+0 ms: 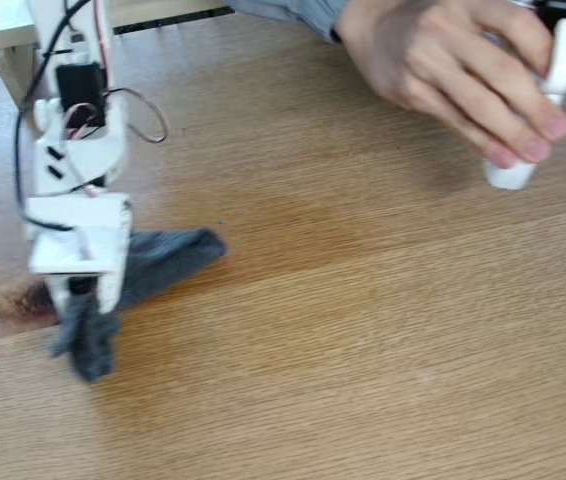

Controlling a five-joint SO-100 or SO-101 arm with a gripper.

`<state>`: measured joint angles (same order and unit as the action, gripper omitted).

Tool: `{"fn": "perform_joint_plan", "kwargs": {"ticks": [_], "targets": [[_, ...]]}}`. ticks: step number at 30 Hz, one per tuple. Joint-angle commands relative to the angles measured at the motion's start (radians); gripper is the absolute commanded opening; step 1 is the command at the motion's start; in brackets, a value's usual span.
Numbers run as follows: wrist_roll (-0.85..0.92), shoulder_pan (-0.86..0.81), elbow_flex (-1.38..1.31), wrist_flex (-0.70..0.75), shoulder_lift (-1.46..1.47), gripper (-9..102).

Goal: Clean the area in front of the robot

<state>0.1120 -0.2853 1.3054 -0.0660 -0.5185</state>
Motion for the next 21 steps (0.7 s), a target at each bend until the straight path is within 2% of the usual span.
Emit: {"fn": "perform_joint_plan", "kwargs": {"ticks": [1,14,17,21], "targets": [[0.028,-0.132,-0.163,0.005,-0.02,0],[0.12,-0.351,-0.161,0.041,0.008,0],[0.133,-0.393,-0.161,0.118,-0.017,0],[0.126,-0.428,-0.161,0.327,-0.103,0]]}}
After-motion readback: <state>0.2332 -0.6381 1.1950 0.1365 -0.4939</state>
